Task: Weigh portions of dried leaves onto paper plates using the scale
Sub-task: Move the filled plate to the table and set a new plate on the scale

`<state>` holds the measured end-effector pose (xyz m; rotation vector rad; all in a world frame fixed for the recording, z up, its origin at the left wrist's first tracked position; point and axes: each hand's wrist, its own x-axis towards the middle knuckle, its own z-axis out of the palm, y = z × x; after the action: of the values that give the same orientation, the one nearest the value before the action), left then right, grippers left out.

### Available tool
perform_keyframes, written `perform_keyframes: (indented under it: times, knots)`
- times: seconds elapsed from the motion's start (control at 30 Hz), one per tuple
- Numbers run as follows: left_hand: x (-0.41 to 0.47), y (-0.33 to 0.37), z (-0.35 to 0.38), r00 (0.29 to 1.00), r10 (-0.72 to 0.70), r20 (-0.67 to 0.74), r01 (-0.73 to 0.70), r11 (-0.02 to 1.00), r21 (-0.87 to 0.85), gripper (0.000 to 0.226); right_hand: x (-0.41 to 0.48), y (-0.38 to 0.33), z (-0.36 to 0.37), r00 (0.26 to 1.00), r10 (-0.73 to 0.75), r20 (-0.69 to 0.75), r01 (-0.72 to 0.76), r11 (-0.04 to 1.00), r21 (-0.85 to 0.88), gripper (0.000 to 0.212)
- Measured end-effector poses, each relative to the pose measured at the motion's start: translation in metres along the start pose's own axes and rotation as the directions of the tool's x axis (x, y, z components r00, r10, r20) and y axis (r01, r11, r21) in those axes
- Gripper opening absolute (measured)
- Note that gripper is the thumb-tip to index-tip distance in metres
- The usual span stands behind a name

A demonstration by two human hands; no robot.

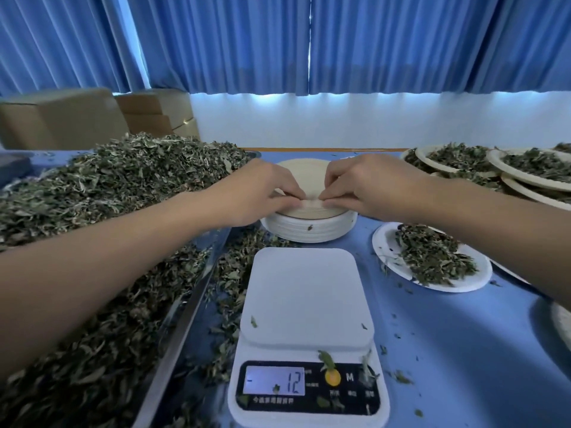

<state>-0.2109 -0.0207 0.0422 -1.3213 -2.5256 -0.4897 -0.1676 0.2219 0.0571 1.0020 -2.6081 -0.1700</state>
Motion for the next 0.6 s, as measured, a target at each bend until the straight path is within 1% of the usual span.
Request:
perform_keyframes:
  times: [0.07, 0.2, 0.3, 0.5, 0.6]
  knots:
    - [-0.001, -0.001, -0.001, 1.000, 0.011, -0.006, -0.011, 1.000, -0.014, 0.014, 0.000, -0.003, -0.002, 1.000, -0.024, 0.014, 0.025, 0.998, -0.056, 0.030]
    - [-0.002, -0.001, 0.001, 0.999, 0.031, -0.012, -0.031, 0.999, -0.037, 0.015, -0.002, -0.009, -0.002, 0.998, -0.048, 0.047, 0.058, 0.973, -0.222, 0.048]
    - [0.000, 0.000, 0.000, 0.999, 0.027, -0.019, -0.028, 0.999, -0.046, 0.016, -0.004, -0.012, -0.001, 0.996, -0.073, 0.044, 0.083, 0.948, -0.306, 0.052]
    - [0.003, 0.006, -0.005, 0.999, 0.018, -0.027, -0.019, 0.998, -0.065, 0.017, -0.004, -0.011, -0.009, 0.998, -0.042, 0.043, 0.052, 0.957, -0.286, 0.042]
    - [0.005, 0.009, -0.009, 0.999, 0.031, -0.044, -0.032, 0.999, -0.038, 0.017, -0.005, -0.010, -0.017, 0.999, -0.038, 0.009, 0.040, 0.968, -0.247, 0.049]
